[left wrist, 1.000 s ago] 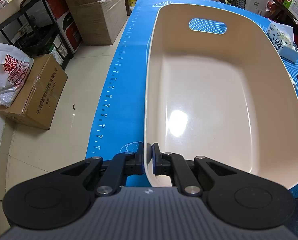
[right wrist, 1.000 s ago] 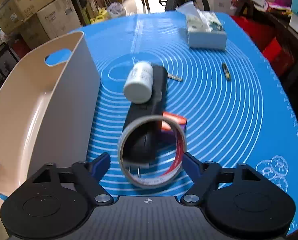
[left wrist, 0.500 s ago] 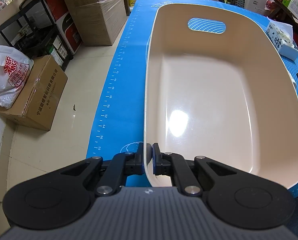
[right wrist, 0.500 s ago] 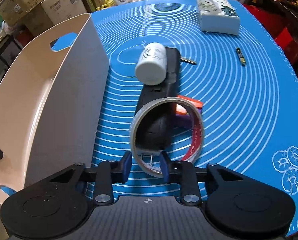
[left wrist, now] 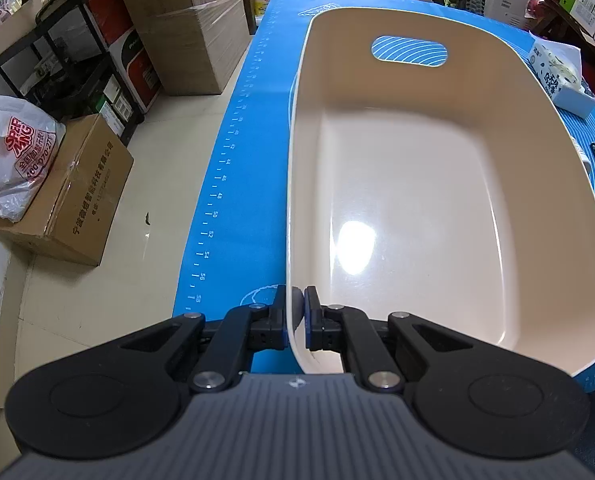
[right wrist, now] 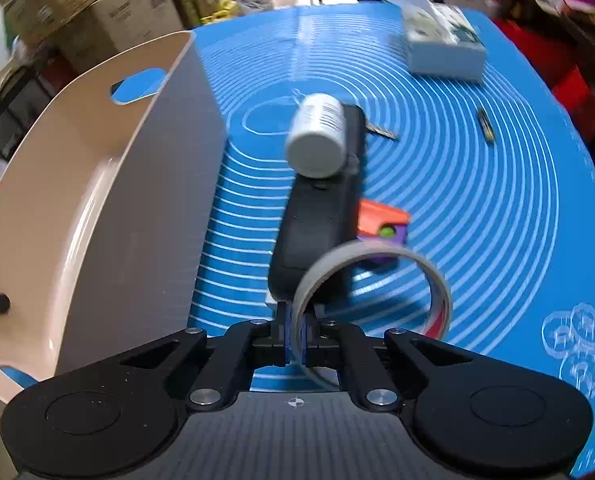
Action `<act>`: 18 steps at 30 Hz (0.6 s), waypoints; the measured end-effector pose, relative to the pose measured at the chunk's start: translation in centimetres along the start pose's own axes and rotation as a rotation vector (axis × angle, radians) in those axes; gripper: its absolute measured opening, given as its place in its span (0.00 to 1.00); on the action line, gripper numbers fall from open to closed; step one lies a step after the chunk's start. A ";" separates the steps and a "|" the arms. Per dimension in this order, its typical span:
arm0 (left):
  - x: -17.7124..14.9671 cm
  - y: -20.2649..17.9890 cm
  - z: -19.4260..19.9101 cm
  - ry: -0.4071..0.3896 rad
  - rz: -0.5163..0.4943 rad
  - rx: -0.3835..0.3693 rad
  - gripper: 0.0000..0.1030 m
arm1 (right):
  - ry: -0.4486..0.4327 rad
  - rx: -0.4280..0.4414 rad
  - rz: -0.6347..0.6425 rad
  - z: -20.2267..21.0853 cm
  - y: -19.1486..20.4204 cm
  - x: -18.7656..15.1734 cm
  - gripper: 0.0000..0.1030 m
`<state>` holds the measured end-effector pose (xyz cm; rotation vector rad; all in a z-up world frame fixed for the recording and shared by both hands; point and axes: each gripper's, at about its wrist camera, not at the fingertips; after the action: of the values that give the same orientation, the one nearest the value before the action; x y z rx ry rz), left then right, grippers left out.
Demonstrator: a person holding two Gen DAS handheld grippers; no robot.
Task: Organize rigid objects
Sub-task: 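Close the right gripper on the tape roll and lift it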
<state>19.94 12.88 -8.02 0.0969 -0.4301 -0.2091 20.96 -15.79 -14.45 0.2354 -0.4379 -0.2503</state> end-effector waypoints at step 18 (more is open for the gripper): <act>-0.1 0.0 0.0 0.001 -0.005 -0.004 0.08 | -0.234 0.053 -0.052 7.2 0.0 2.4 0.14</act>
<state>19.90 12.92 -8.03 0.0940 -0.4290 -0.2144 19.85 -17.71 -7.22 0.2713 -0.6718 -0.3192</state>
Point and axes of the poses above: each gripper's, at about its wrist camera, not at the fingertips, and z roughly against the way its jaws point, y to its left, x to its top, and after that the axes turned 8 degrees about -z, right-handed
